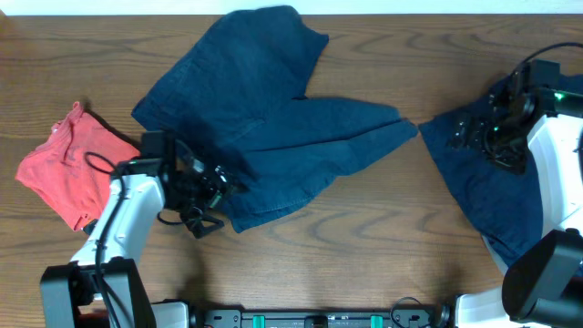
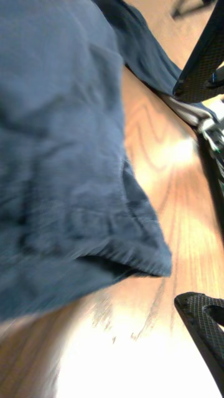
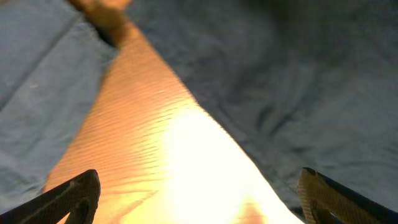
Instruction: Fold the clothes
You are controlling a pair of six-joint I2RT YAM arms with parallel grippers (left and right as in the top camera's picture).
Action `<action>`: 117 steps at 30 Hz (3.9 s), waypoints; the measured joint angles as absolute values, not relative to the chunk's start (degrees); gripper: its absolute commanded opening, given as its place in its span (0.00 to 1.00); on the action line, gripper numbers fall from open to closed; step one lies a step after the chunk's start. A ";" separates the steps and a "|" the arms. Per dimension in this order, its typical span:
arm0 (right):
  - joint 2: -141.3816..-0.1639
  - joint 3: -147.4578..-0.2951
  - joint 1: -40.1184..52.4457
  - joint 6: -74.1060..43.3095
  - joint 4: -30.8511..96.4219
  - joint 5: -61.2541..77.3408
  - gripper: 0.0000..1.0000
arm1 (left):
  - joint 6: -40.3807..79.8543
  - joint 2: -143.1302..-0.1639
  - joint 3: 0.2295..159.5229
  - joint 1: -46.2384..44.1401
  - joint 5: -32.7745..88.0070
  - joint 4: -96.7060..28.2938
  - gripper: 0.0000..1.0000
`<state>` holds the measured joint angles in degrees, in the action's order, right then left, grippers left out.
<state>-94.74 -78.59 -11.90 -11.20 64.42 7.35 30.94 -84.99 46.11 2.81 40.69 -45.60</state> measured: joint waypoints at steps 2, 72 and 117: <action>-94.74 -78.59 -10.98 -10.85 63.81 8.27 0.99 | 31.81 -84.99 45.41 0.21 39.92 -45.58 0.92; -98.21 -61.78 5.63 -15.46 61.56 20.05 0.94 | 70.76 -59.27 35.38 -21.47 0.21 -52.66 0.06; -65.12 -70.28 -10.11 -20.82 66.08 10.87 0.01 | 54.00 -45.82 48.71 -37.50 19.92 -64.42 0.06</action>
<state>-65.12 -70.28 -10.11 -20.82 66.08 10.87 54.00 -45.82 48.71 -37.50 19.92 -64.42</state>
